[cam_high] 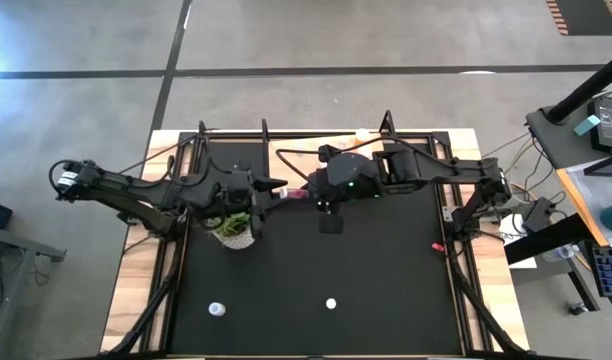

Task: Pick and place medicine bottles onto shelf by color
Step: Put the top blue pill bottle on the shelf aligned with the other blue pill bottle

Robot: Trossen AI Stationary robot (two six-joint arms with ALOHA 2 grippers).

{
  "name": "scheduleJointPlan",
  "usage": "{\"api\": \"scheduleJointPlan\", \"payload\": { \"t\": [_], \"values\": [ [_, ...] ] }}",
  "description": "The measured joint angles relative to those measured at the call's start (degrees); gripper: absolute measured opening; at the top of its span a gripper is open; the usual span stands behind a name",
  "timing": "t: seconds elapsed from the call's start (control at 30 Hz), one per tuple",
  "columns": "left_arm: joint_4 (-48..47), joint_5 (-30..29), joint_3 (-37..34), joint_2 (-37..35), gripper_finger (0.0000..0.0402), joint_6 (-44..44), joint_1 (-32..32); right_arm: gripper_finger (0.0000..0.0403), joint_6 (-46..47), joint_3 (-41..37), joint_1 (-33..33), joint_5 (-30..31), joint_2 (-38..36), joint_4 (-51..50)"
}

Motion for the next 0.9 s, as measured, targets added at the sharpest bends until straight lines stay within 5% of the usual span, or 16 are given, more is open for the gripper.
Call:
{"api": "scheduleJointPlan", "payload": {
  "t": [0.9],
  "values": [
    [-0.8, 2.6, -0.9, 0.0, 0.0102, -5.5, 1.2, 0.01, -1.5, -0.4, 0.0, 0.5, -0.2, -0.8]
  ]
}}
